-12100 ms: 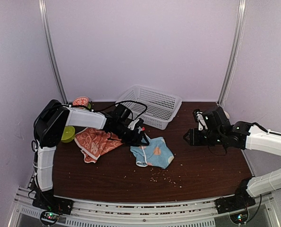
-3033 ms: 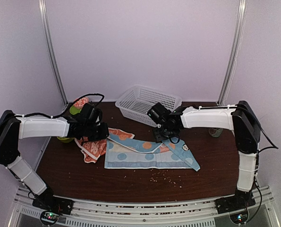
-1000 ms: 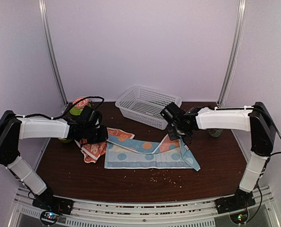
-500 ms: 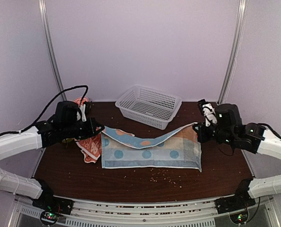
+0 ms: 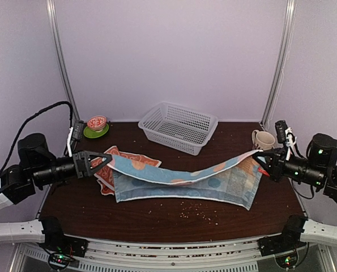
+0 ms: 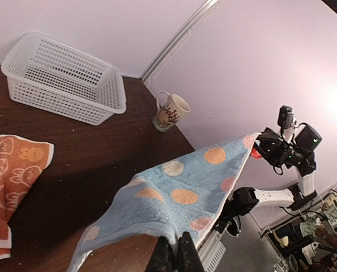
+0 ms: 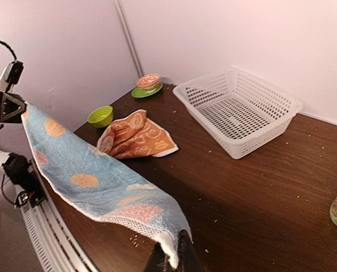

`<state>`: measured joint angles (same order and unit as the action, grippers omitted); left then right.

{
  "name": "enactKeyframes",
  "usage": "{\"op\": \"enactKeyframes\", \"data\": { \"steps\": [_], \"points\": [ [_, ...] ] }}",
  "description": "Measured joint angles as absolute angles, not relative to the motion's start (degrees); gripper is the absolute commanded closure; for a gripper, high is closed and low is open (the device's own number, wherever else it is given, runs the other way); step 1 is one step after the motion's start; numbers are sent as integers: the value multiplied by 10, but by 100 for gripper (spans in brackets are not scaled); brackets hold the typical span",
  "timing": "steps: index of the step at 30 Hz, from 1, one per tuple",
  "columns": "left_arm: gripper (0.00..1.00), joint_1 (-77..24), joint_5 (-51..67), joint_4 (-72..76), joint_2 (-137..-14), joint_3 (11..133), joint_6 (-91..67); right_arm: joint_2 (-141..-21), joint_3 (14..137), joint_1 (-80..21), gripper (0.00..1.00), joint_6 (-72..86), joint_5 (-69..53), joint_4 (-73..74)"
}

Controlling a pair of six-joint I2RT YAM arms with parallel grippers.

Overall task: Roll the towels
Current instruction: Pick up the towel from the center of the board, then fold the towel at the center of the board.

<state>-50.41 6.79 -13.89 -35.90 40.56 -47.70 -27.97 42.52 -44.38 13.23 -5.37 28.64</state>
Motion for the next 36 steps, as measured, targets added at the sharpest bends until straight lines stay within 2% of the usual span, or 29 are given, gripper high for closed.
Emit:
{"op": "enactKeyframes", "data": {
  "steps": [6, 11, 14, 22, 30, 36],
  "points": [
    [100, -556, 77, -178, -273, 400, -484, -251, 480, -448, 100, 127, -145, 350],
    [100, -560, 33, -195, -251, 384, -506, -244, 475, -447, 100, 145, -149, 336],
    [100, -543, 13, -192, -315, 383, -519, -315, 449, -441, 100, 168, -140, 302],
    [100, -358, 94, -64, -587, 335, -602, -540, 372, -371, 100, 215, -92, 178],
    [100, -304, 151, 6, -786, 389, -630, -684, 375, -319, 100, 222, -39, 87],
    [46, -299, 147, -31, -859, 477, -583, -743, 402, -317, 100, 211, -36, 73]
  ]
}}
